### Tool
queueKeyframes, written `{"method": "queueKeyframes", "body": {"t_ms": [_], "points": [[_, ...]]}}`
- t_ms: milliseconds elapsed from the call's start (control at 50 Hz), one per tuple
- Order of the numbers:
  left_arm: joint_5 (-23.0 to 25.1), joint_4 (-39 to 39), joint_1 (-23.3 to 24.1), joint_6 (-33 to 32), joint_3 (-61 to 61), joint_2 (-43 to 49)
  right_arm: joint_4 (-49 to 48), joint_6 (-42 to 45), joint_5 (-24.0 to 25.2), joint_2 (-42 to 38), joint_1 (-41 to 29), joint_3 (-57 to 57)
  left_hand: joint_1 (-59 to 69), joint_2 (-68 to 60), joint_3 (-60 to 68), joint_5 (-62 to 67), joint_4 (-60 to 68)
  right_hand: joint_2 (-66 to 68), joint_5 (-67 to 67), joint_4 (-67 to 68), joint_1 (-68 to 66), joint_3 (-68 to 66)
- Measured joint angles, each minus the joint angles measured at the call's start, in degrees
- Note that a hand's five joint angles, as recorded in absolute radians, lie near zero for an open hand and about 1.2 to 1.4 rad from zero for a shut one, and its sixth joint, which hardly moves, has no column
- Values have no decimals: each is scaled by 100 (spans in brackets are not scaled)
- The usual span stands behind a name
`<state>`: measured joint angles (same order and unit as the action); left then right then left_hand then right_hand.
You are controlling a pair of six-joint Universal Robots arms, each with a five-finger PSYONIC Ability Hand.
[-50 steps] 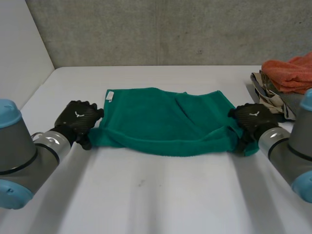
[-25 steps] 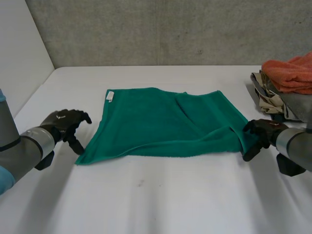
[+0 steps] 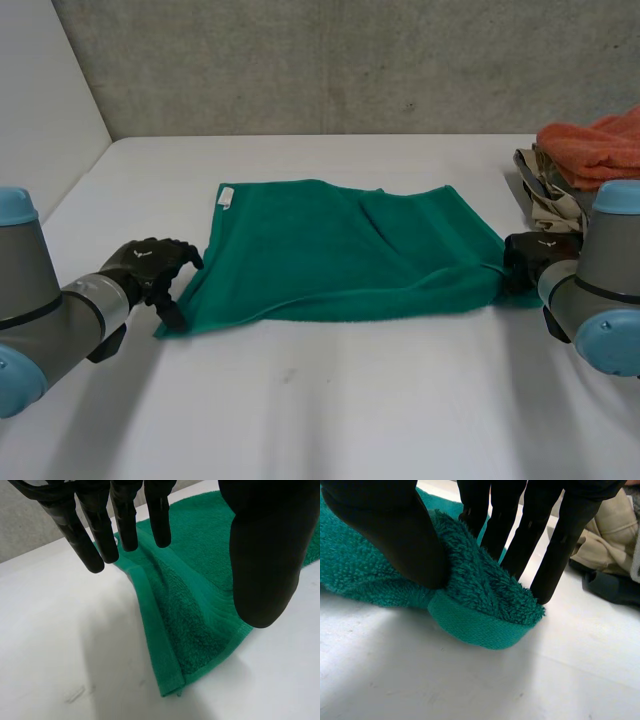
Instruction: Fold the laundry.
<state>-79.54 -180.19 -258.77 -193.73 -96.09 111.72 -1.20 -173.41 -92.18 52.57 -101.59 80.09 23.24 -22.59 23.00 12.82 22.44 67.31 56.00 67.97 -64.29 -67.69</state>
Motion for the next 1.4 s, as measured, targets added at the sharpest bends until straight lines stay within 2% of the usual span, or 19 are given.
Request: {"method": "queueKeyframes", "body": {"t_ms": [120,300,380,500,760,840,860,880,900,920,940,1040,1120,1200,1280,1340,1400], "points": [[-87,-46,98,-56,-29,45,74,235,163,466,11,110,0,0,0,0,0,0,1,15,0,-20],[-237,-219,310,-268,-33,214,627,915,901,2357,-128,313,0,0,0,0,0,0,0,16,0,-20],[-297,-274,421,-332,5,315,1089,931,1194,3104,-337,140,0,0,0,0,0,0,0,16,3,-20],[-440,-308,694,-371,115,534,1785,634,1362,3668,-646,-398,0,0,0,0,0,0,0,45,1,-41],[-756,-496,1153,-356,223,753,2060,-102,958,3621,-962,-1227,291,-346,313,374,400,0,0,44,1,-41],[-772,-611,1269,-364,205,789,2027,-260,768,3559,-1049,-1460,1075,-1095,1055,1028,1069,0,0,44,1,-41],[-787,-651,1289,-363,199,794,2026,-290,730,3545,-1069,-1517,2671,-2450,2396,2405,2479,0,0,44,1,-41],[-810,-698,1301,-362,195,793,2026,-314,696,3533,-1085,-1566,3625,-3365,3297,3286,3374,0,0,45,1,-41],[-838,-739,1303,-360,191,786,2026,-332,667,3524,-1097,-1605,3625,-3365,3297,3286,3374,0,0,45,1,-41],[-874,-782,1298,-358,184,775,2026,-343,649,3519,-1102,-1629,4307,-4213,4087,4088,4177,0,0,45,1,-41],[-945,-857,1276,-354,175,741,2027,-357,622,3515,-1104,-1663,4349,-4459,4370,4325,4470,0,0,45,1,-41],[-1405,-1345,994,-335,11,323,2066,-364,582,3514,-913,-1658,4349,-4594,4499,4350,4599,0,0,45,1,-41],[-1555,-1800,655,-336,-279,-309,2203,-267,707,3501,-524,-1494,4348,-4594,4499,4350,4600,0,0,45,1,-41],[-1171,-2169,262,-335,-664,-1179,2560,55,1123,3365,-12,-1141,4348,-4594,4499,4350,4601,0,0,45,1,-41],[-475,-2186,-105,-308,-919,-1803,3027,774,1740,2989,443,-632,4348,-4594,4503,4350,4602,0,76,45,1,-41],[-82,-1981,-328,-327,-948,-1845,3278,1506,2020,2600,640,-336,4348,-4601,4511,4350,4603,0,76,45,1,-41],[51,-1796,-436,-412,-830,-1601,3390,2122,2071,2222,707,-241,4349,-4602,4512,4350,4604,0,78,45,1,-41]]}}
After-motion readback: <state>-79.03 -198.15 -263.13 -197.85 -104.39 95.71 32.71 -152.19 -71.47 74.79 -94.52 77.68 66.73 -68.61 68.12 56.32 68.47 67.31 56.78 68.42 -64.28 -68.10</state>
